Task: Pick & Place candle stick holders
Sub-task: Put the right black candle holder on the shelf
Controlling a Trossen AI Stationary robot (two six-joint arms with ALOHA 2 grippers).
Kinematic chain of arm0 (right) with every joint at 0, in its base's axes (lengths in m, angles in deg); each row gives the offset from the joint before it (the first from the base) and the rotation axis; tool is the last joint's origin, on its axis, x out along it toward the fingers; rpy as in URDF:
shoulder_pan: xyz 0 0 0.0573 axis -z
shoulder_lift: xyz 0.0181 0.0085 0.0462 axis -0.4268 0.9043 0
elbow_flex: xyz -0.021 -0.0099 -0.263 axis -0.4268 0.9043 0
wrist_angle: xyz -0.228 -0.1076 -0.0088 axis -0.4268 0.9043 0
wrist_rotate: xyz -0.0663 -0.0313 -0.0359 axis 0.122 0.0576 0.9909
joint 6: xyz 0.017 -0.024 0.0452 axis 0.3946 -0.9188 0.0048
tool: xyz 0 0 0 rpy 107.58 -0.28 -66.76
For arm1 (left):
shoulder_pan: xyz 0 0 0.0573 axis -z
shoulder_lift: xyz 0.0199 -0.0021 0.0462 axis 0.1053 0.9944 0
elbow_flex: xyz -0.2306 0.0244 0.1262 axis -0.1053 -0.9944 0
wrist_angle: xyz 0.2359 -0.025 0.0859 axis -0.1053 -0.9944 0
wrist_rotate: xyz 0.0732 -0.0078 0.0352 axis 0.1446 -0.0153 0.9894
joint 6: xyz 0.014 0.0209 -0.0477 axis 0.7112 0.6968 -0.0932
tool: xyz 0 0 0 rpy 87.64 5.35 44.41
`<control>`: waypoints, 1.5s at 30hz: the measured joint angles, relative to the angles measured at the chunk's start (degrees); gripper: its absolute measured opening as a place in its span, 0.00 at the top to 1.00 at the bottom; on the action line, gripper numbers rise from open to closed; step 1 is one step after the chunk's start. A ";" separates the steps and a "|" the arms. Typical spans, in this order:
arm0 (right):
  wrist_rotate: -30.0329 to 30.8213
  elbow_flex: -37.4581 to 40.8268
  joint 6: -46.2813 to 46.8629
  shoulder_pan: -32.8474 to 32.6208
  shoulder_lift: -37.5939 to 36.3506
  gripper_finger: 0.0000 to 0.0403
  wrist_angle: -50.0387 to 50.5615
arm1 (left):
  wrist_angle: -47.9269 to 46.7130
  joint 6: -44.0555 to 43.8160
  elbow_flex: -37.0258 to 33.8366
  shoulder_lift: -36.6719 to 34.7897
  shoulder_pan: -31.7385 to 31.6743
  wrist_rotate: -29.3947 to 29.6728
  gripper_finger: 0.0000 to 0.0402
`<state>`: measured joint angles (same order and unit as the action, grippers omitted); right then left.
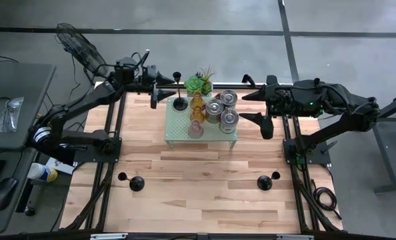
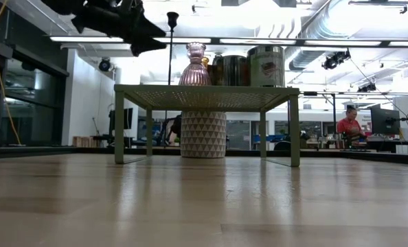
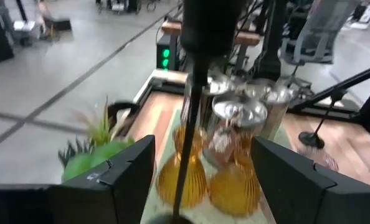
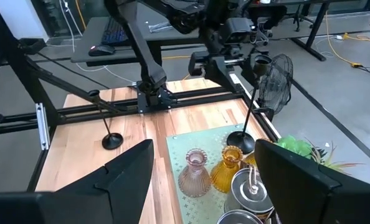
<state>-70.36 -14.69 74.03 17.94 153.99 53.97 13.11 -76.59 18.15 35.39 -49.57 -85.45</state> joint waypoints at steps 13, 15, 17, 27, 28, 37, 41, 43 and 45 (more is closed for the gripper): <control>1.59 0.00 0.18 0.01 0.00 0.33 0.01 | -20.22 0.12 0.00 -11.22 0.02 7.89 0.35; 1.78 0.00 0.93 0.00 0.00 0.33 0.02 | -22.85 0.11 0.00 -13.16 0.02 9.00 0.35; 1.80 -0.02 1.35 0.01 0.00 0.33 0.46 | -25.55 0.10 0.00 -15.07 0.02 9.80 0.35; -3.16 -0.02 14.08 0.02 0.00 0.33 16.48 | -33.58 -2.46 0.00 -22.42 0.02 10.43 0.35; -4.87 -0.02 16.08 0.00 0.00 0.33 18.20 | -33.79 -2.63 0.00 -22.91 0.02 10.43 0.35; -18.35 -0.02 39.15 -0.05 0.29 0.33 34.73 | -34.61 -3.38 0.00 -23.73 0.02 10.17 0.35; -19.48 0.00 52.28 -0.90 0.85 0.33 40.27 | -36.33 -3.38 0.00 -23.64 0.02 10.23 0.35; -19.32 0.94 58.13 -1.88 0.92 0.33 39.61 | -37.37 -3.40 0.00 -23.63 0.02 10.28 0.35; -19.07 1.92 63.89 -3.15 1.03 0.33 39.94 | -38.20 -3.40 0.00 -23.62 0.02 10.32 0.35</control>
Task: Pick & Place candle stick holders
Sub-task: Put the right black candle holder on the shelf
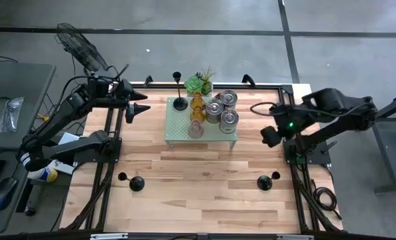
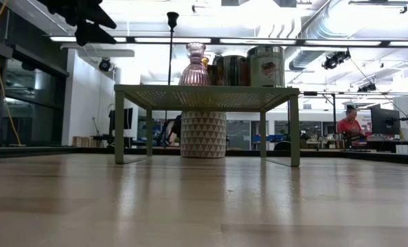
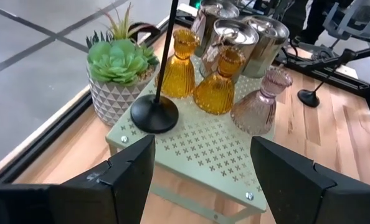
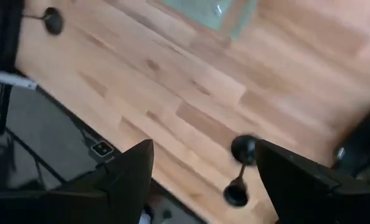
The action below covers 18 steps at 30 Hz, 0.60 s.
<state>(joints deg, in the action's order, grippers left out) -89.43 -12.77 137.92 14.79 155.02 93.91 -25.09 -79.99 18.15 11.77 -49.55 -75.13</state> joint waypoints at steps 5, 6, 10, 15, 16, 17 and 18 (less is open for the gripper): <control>-1.36 6.03 12.21 -4.34 0.50 0.33 -0.02 | -1.02 0.00 0.00 0.00 0.00 -0.78 0.35; -2.43 7.69 14.55 -5.11 0.50 0.33 0.17 | -1.15 -0.01 0.00 0.00 0.00 -1.04 0.35; -5.16 13.65 23.15 -8.70 0.50 0.33 0.16 | -1.14 0.00 0.00 0.00 0.00 -1.38 0.35; -6.78 18.31 32.34 -13.39 0.50 0.33 -0.75 | -1.37 1.68 0.00 0.00 0.00 -1.51 0.35; -6.92 18.92 34.07 -14.40 0.50 0.33 -0.81 | -1.36 1.78 0.00 0.00 0.00 -1.51 0.35; -7.13 19.45 35.81 -15.52 0.50 0.33 -0.93 | -1.32 1.79 0.00 0.00 0.00 -1.51 0.35; -7.31 19.97 37.44 -16.53 0.50 0.33 -1.14 | -1.36 1.79 0.00 0.00 0.00 -1.51 0.35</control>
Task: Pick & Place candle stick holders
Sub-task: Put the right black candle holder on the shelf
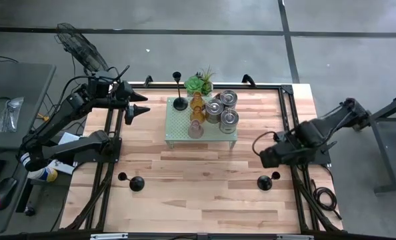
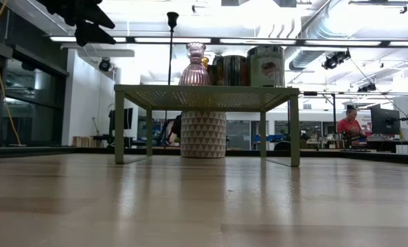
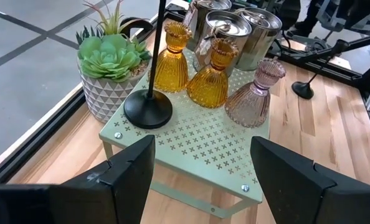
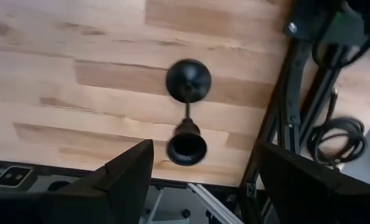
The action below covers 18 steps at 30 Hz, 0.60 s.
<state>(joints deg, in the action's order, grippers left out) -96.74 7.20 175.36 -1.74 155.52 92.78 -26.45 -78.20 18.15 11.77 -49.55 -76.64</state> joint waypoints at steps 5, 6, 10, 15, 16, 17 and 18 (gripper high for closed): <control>1.16 2.05 7.27 -4.51 0.00 0.33 -2.35 | -0.06 0.04 0.00 0.00 0.00 -0.02 0.35; 1.84 2.31 8.56 -5.17 0.00 0.33 -2.84 | -0.14 0.07 0.00 0.00 0.01 -0.02 0.35; 4.44 3.52 13.05 -7.55 0.07 0.33 -5.61 | -0.51 0.20 0.00 0.00 0.00 -0.02 0.35; 4.34 6.17 16.58 -9.45 1.13 0.33 -8.68 | -1.52 0.20 0.00 0.00 0.00 -0.02 0.35; 4.34 6.76 16.94 -9.71 1.45 0.33 -9.43 | -1.64 0.20 0.00 0.02 0.00 -0.02 0.35; 4.33 7.30 17.10 -9.87 1.84 0.33 -10.16 | -1.73 0.20 0.00 0.00 0.00 -0.02 0.35; 4.33 7.66 17.17 -9.92 2.16 0.33 -10.74 | -1.81 0.20 0.00 0.02 0.00 -0.02 0.35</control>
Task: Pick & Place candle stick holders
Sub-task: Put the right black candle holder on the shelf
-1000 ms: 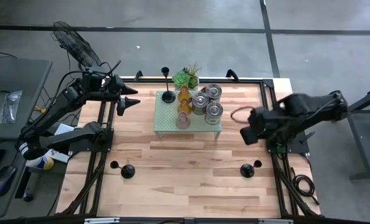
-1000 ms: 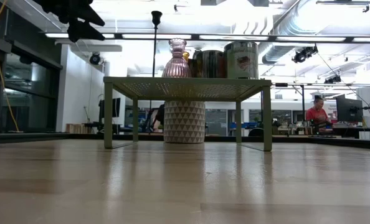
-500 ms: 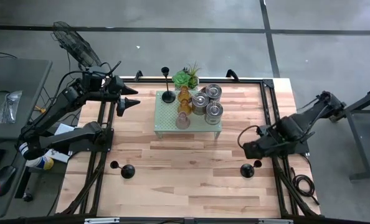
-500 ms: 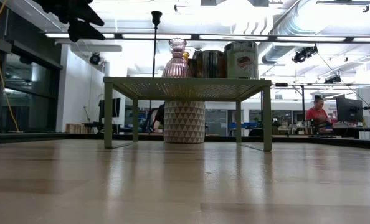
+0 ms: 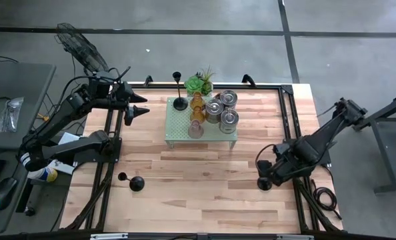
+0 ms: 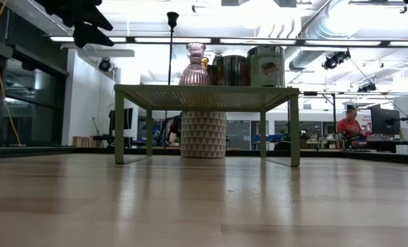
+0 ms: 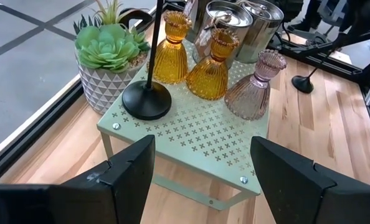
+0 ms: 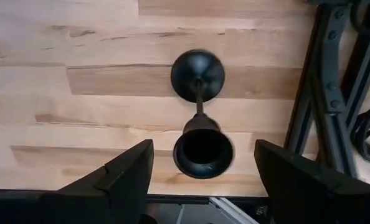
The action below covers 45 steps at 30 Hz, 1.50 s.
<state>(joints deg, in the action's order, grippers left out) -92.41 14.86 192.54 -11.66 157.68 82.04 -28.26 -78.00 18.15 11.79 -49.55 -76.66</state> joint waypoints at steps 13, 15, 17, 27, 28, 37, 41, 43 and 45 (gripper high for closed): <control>-0.19 2.52 0.07 0.04 4.40 0.33 -0.57 | -1.34 0.00 0.00 0.00 0.00 0.00 0.35; -0.40 2.82 0.08 0.06 4.40 0.33 -0.98 | -1.34 0.00 0.00 0.00 0.00 0.00 0.35; -0.27 2.86 0.08 0.05 4.40 0.34 -0.91 | -1.35 0.00 0.00 0.00 0.00 0.00 0.35; 0.02 2.86 -0.04 0.19 4.37 0.52 -0.71 | -1.34 -0.02 0.00 0.00 0.00 0.04 0.35; 0.00 2.86 -0.11 0.19 4.37 0.54 -0.71 | -1.34 -0.02 0.00 0.00 0.00 0.04 0.35; -0.18 2.86 -0.81 0.19 4.33 0.68 -0.70 | -1.33 -0.02 0.00 0.00 0.00 0.09 0.35; -0.54 2.86 -1.88 0.19 4.31 0.68 -0.71 | -1.32 -0.02 0.00 0.00 0.00 0.09 0.35; -0.62 2.86 -1.92 0.17 4.31 0.67 -0.71 | -1.32 -0.02 0.00 0.00 0.00 0.09 0.35; -1.00 2.86 -2.11 0.19 4.31 0.66 -0.71 | -1.33 -0.02 0.00 0.00 0.00 0.10 0.35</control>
<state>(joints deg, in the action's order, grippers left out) -93.41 17.72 190.43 -11.46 161.99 81.33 -29.59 -78.02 18.15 11.79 -49.55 -76.56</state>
